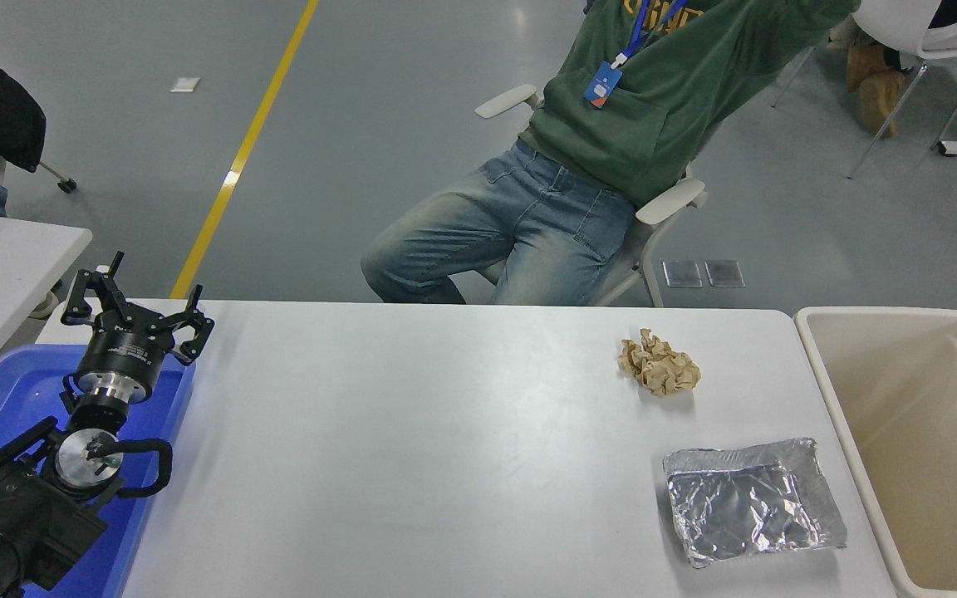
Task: Clean the table surface
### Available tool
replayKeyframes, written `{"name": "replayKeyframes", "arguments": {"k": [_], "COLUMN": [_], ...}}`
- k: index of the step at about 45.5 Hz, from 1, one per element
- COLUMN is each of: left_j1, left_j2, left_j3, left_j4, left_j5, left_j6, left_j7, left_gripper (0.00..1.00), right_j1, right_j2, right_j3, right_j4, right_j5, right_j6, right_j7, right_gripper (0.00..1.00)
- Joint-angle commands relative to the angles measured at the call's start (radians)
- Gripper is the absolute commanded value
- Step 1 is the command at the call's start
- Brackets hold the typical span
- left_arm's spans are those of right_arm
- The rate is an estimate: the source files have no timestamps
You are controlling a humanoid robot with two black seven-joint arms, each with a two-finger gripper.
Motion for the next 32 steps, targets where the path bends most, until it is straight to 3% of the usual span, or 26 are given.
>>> {"name": "replayKeyframes", "arguments": {"k": [1,2,3,7,8,32], "left_j1": [0.000,0.000,0.000,0.000,0.000,0.000], "left_j2": [0.000,0.000,0.000,0.000,0.000,0.000], "left_j3": [0.000,0.000,0.000,0.000,0.000,0.000], "left_j4": [0.001,-0.001,-0.001,0.001,-0.001,-0.001], "left_j5": [-0.002,0.000,0.000,0.000,0.000,0.000], "left_j6": [0.000,0.000,0.000,0.000,0.000,0.000], "left_j7": [0.000,0.000,0.000,0.000,0.000,0.000], "left_gripper": [1.00,1.00,1.00,1.00,1.00,1.00], "right_j1": [-0.004,-0.004,-0.004,-0.003,-0.003,-0.003], "right_j2": [0.006,0.006,0.005,0.003,0.005,0.006], "right_j3": [-0.005,-0.008,-0.009,-0.009,-0.009,-0.005], "right_j4": [-0.003,-0.003,-0.003,-0.003,-0.002,-0.002], "right_j5": [0.001,-0.001,-0.001,-0.001,-0.001,0.001], "right_j6": [-0.014,-0.016,-0.016,-0.024,-0.024,-0.027], "right_j7": [-0.003,-0.002,-0.002,0.001,0.000,0.000], "right_gripper": [0.00,0.02,0.17,0.91,1.00,1.00]}}
